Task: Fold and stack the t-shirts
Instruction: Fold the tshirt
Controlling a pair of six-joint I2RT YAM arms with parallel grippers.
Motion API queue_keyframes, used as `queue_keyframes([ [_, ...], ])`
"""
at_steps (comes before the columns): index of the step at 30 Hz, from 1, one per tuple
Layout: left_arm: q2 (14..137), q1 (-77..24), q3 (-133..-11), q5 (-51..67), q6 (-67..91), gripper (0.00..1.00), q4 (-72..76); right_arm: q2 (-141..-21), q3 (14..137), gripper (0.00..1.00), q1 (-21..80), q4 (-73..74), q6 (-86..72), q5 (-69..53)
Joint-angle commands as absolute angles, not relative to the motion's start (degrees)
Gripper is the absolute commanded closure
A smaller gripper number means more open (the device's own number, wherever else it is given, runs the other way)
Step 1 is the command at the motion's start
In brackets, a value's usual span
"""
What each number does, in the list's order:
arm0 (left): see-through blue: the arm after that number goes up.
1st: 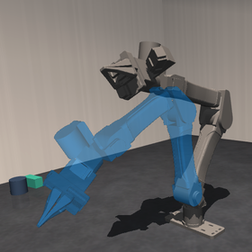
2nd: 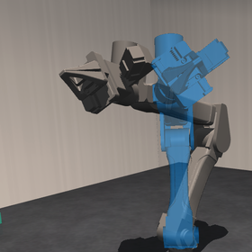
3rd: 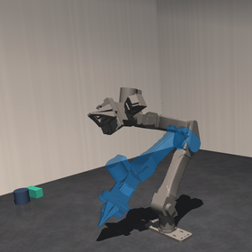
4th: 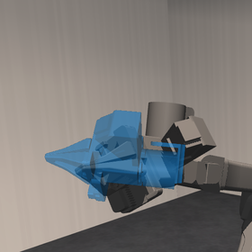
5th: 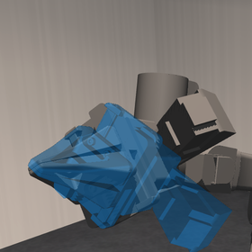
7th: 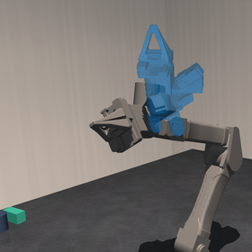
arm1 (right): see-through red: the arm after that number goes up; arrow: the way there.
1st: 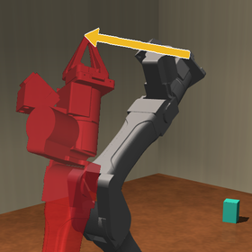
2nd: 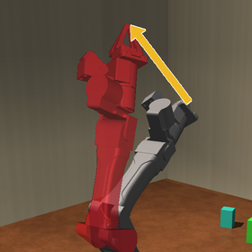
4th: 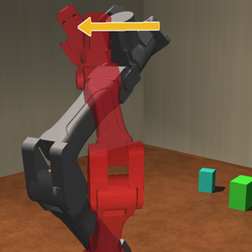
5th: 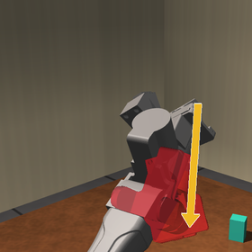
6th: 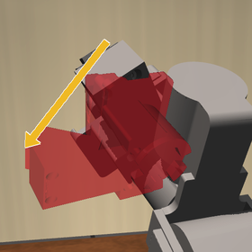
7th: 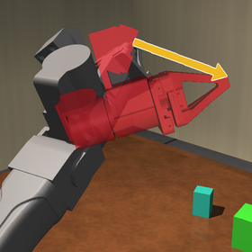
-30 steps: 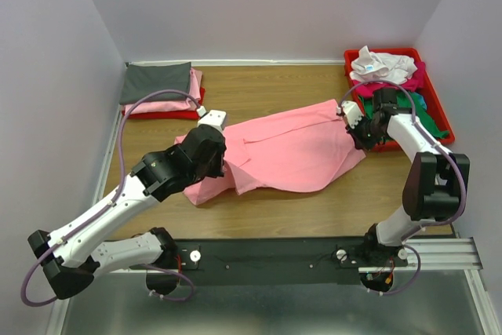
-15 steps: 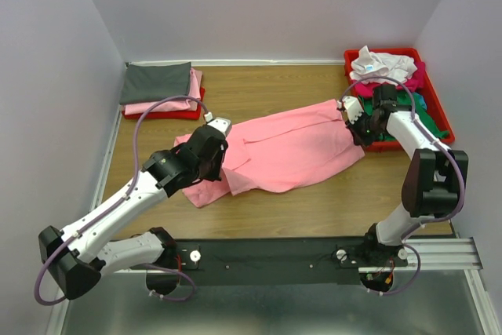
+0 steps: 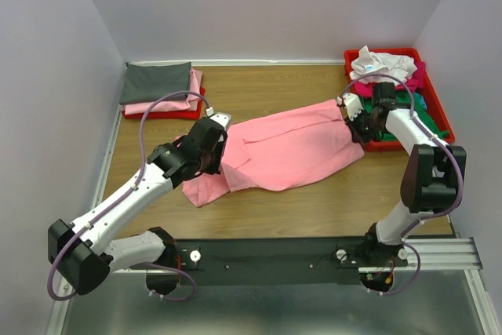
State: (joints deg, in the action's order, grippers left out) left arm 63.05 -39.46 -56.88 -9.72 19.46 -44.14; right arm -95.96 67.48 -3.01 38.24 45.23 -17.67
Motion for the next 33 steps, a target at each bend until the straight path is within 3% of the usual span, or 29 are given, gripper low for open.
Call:
queue_keyframes([
  [1, 62.05, -37.27, -57.92, -9.14, 17.4, 1.0, -43.07, -97.12, 69.34, 0.99, -3.34, 36.74, 44.3, -18.63],
  [33, 63.9, -26.81, -58.36, -8.88, 16.26, 1.0, -42.01, -100.2, 71.89, 1.0, -3.34, 30.85, 40.08, -15.38],
])
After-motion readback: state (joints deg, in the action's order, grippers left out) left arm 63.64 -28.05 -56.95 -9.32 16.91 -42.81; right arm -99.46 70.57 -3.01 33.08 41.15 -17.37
